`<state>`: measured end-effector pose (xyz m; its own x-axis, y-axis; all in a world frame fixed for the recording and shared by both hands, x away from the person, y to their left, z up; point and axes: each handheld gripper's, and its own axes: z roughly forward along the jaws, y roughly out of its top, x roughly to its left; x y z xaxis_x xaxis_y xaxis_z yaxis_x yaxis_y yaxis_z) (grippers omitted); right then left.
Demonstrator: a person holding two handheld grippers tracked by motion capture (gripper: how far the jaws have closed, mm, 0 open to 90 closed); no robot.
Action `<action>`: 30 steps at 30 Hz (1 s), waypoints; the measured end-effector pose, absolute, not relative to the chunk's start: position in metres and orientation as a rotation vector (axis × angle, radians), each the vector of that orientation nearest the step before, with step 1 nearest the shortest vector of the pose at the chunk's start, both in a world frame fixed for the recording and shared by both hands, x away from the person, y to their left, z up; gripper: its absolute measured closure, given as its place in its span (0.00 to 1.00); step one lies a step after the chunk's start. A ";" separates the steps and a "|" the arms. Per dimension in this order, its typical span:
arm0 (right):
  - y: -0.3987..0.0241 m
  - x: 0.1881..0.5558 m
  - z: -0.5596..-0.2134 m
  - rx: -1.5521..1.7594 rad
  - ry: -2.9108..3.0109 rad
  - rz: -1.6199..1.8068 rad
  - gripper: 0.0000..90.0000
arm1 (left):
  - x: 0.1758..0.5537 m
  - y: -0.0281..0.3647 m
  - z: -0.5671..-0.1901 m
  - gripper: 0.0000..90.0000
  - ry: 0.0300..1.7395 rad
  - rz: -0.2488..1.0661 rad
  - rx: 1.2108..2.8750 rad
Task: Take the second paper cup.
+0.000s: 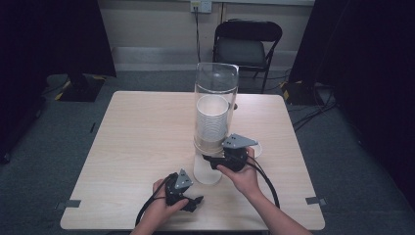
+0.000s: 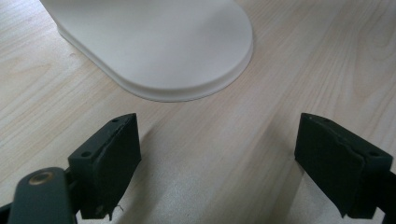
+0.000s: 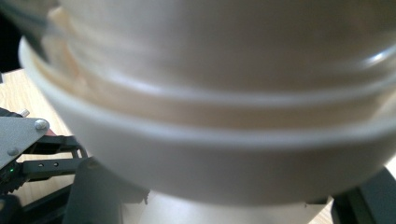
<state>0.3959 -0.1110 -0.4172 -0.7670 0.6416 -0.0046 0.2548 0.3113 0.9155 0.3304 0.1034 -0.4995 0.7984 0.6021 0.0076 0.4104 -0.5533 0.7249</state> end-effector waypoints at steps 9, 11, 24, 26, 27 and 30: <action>-0.111 0.392 -0.425 0.801 2.182 1.459 0.40 | 0.330 0.103 -0.500 0.15 0.745 0.331 2.232; -0.111 0.392 -0.425 0.802 2.193 1.453 0.41 | 0.330 0.103 -0.500 0.15 0.745 0.330 2.233; -0.111 0.393 -0.425 0.793 2.216 1.427 0.41 | 0.330 0.103 -0.500 0.15 0.749 0.329 2.230; -0.111 0.393 -0.426 0.803 2.236 1.418 0.41 | 0.330 0.103 -0.500 0.15 0.749 0.329 2.230; -0.110 0.394 -0.432 0.795 2.252 1.369 0.42 | 0.330 0.103 -0.500 0.15 0.748 0.329 2.231; -0.114 0.392 -0.470 0.863 2.425 1.199 0.42 | 0.330 0.103 -0.500 0.15 0.745 0.332 2.233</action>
<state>0.3921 -0.1137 -0.4700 -0.7741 0.6331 -0.0037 0.3814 0.4710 0.7954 0.3301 0.1033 -0.4996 0.7971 0.6038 0.0091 0.4103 -0.5525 0.7255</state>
